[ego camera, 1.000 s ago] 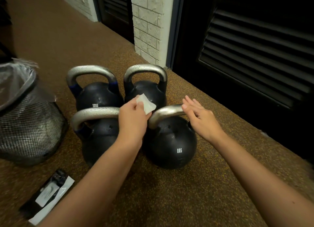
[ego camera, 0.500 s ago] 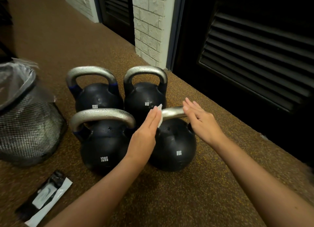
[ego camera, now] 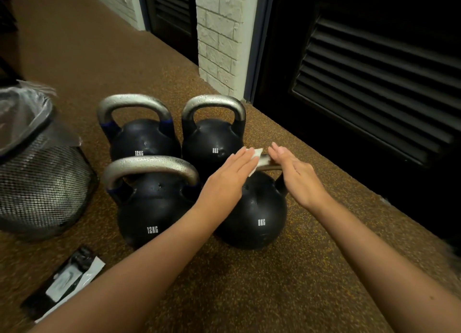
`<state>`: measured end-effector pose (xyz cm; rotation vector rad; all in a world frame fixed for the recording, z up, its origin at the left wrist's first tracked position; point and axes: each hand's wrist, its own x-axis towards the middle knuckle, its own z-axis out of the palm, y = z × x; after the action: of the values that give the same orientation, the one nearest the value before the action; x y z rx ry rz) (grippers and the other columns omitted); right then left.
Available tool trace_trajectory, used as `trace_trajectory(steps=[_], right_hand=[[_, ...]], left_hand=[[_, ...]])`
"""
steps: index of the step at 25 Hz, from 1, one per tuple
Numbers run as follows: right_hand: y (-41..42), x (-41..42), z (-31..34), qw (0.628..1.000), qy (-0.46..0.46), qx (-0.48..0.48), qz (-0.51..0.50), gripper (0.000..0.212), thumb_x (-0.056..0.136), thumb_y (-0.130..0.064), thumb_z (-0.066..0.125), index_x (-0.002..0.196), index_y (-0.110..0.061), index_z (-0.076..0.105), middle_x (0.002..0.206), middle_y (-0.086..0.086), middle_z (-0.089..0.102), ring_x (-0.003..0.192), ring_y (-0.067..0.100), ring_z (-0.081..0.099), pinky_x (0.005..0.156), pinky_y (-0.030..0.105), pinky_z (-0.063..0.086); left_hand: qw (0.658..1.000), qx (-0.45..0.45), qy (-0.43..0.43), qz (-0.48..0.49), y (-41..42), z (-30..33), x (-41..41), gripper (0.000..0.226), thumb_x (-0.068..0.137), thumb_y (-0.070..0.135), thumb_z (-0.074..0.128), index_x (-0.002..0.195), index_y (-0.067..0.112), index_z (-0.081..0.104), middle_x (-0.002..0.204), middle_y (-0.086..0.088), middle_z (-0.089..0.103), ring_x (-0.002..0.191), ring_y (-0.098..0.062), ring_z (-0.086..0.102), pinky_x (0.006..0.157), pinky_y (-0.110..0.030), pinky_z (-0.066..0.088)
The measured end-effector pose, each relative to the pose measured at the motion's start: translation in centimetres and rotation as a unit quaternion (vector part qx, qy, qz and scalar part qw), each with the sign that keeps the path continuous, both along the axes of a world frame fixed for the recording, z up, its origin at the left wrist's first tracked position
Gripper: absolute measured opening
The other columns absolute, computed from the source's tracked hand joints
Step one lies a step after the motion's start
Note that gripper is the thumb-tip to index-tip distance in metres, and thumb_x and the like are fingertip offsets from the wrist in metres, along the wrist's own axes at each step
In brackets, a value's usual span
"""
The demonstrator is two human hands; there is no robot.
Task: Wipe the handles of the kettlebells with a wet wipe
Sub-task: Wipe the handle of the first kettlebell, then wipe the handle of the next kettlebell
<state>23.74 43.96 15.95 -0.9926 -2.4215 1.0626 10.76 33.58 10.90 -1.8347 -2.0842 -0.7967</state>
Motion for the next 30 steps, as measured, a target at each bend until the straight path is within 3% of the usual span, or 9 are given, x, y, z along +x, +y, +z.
trace_trajectory(steps=[4,9,13,15,17,19,22,26,30], right_hand=[[0.0,0.2,-0.2,1.0,0.011,-0.013,-0.003,0.053,0.098,-0.048,0.017,0.141,-0.026,0.039,0.149,-0.007,0.036,0.141,0.005,0.021,0.117,0.026,0.009],[0.2,0.1,-0.3,1.0,0.007,-0.005,0.003,0.059,0.095,-0.054,0.015,0.141,-0.027,0.039,0.148,-0.01,0.036,0.141,0.004,0.02,0.119,0.031,0.008],[0.2,0.0,-0.1,1.0,-0.004,-0.006,0.0,0.058,0.095,-0.056,0.016,0.14,-0.028,0.04,0.15,-0.008,0.033,0.142,0.005,0.018,0.119,0.032,0.008],[0.1,0.0,0.6,1.0,-0.019,-0.004,-0.002,0.056,0.095,-0.055,0.019,0.139,-0.029,0.041,0.151,-0.006,0.03,0.143,0.008,0.017,0.119,0.033,0.007],[-0.4,-0.3,1.8,1.0,-0.014,0.012,0.025,0.047,0.099,-0.045,0.024,0.14,-0.028,0.04,0.148,-0.013,0.027,0.14,0.003,0.016,0.113,0.025,0.008],[-1.4,-1.3,3.0,0.997,0.032,0.011,0.074,0.041,0.098,-0.039,0.033,0.138,-0.031,0.041,0.14,-0.022,0.027,0.133,-0.004,0.019,0.109,0.02,0.011],[-2.5,-3.6,3.2,0.987,0.061,-0.059,0.135,0.033,0.089,-0.039,0.054,0.12,-0.032,0.061,0.121,-0.011,0.063,0.111,0.003,0.057,0.1,0.029,0.044],[-4.1,-6.2,2.6,0.979,0.112,-0.13,0.113,0.013,0.086,-0.025,0.064,0.087,-0.013,0.07,0.088,0.004,0.071,0.077,0.016,0.064,0.07,0.031,0.052],[-5.7,-7.7,1.5,0.956,0.206,-0.208,0.035,0.013,0.084,-0.011,0.065,0.074,-0.014,0.057,0.096,-0.005,0.068,0.075,0.008,0.059,0.064,0.022,0.046]], left_hand=[[0.998,-0.03,0.021,-0.052,0.8,1.5,0.1,0.069,0.055,-0.019,0.072,0.12,-0.002,0.058,0.124,-0.018,0.06,0.116,-0.032,0.056,0.1,-0.047,0.038],[0.994,-0.041,-0.099,0.034,-0.4,1.6,-1.5,0.057,0.083,-0.006,0.053,0.135,0.015,0.046,0.138,-0.004,0.049,0.125,-0.021,0.049,0.108,-0.036,0.037],[0.997,-0.001,0.036,-0.074,-1.1,0.8,-0.7,0.052,0.07,-0.012,0.058,0.121,0.001,0.057,0.129,-0.017,0.056,0.121,-0.029,0.053,0.098,-0.045,0.045],[0.996,0.0,0.037,-0.079,-2.0,0.9,-0.6,0.057,0.068,-0.015,0.064,0.121,0.003,0.058,0.13,-0.014,0.056,0.122,-0.025,0.052,0.096,-0.042,0.048],[0.993,0.007,-0.101,-0.062,-2.9,2.0,-0.2,0.048,0.078,-0.011,0.059,0.121,0.009,0.059,0.128,-0.007,0.058,0.121,-0.017,0.053,0.101,-0.036,0.045],[0.951,0.011,-0.307,-0.026,-3.3,3.7,-0.5,0.033,0.089,0.002,0.051,0.115,0.018,0.063,0.116,0.0,0.065,0.112,-0.01,0.057,0.1,-0.035,0.045],[0.877,0.054,-0.476,0.042,-3.7,5.9,-2.5,0.017,0.09,0.019,0.05,0.095,0.023,0.066,0.092,-0.002,0.068,0.091,-0.017,0.064,0.085,-0.045,0.052],[0.9,0.068,-0.396,0.167,-5.4,7.1,-4.2,0.004,0.085,0.015,0.063,0.083,0.018,0.064,0.09,0.004,0.05,0.078,-0.003,0.051,0.076,-0.008,0.041],[0.927,0.076,-0.275,0.243,-7.8,6.2,-6.1,0.006,0.082,0.026,0.066,0.088,0.024,0.065,0.099,0.005,0.048,0.097,-0.008,0.041,0.086,-0.022,0.035]])
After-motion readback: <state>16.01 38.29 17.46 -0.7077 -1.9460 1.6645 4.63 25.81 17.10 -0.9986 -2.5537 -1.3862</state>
